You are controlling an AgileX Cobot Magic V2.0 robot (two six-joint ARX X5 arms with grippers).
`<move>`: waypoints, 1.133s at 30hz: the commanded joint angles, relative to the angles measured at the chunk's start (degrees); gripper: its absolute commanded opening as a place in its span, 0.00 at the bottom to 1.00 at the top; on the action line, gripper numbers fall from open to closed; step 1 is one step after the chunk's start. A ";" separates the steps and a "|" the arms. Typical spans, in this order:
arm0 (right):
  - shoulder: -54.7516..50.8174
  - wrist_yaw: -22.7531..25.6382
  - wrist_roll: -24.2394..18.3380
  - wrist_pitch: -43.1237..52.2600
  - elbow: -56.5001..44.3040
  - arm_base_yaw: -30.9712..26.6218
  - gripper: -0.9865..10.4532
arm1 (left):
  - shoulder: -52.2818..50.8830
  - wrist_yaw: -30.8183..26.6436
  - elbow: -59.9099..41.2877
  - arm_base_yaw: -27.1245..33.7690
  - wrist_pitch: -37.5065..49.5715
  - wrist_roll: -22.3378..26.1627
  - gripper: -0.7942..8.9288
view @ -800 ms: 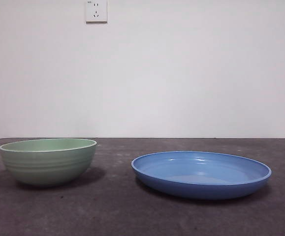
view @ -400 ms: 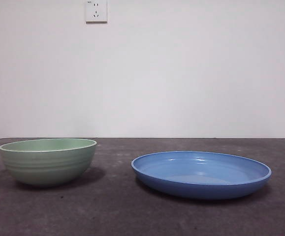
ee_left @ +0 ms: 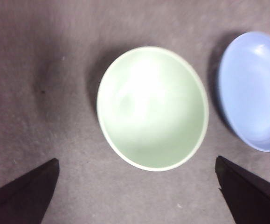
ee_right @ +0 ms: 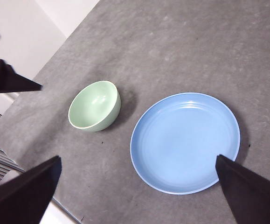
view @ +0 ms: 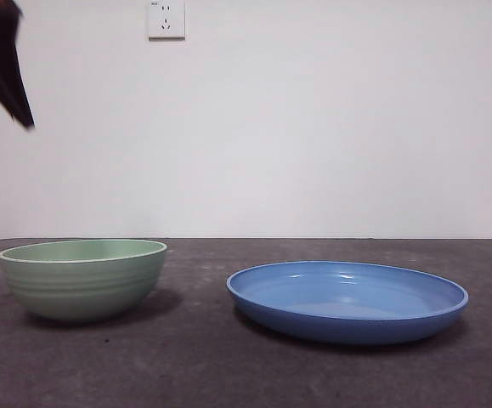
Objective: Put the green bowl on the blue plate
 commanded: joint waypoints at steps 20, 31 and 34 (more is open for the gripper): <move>0.26 0.02 -0.48 0.76 0.92 0.20 0.64 | 23.63 -6.16 1.11 -5.81 15.76 -1.29 0.61; 0.26 0.02 -0.50 1.73 0.92 0.20 0.64 | 24.81 -9.66 1.11 -7.10 16.63 -1.99 0.36; 0.28 0.04 -0.50 1.88 0.92 0.20 0.64 | 24.83 -10.40 1.11 -7.10 16.26 -2.43 0.31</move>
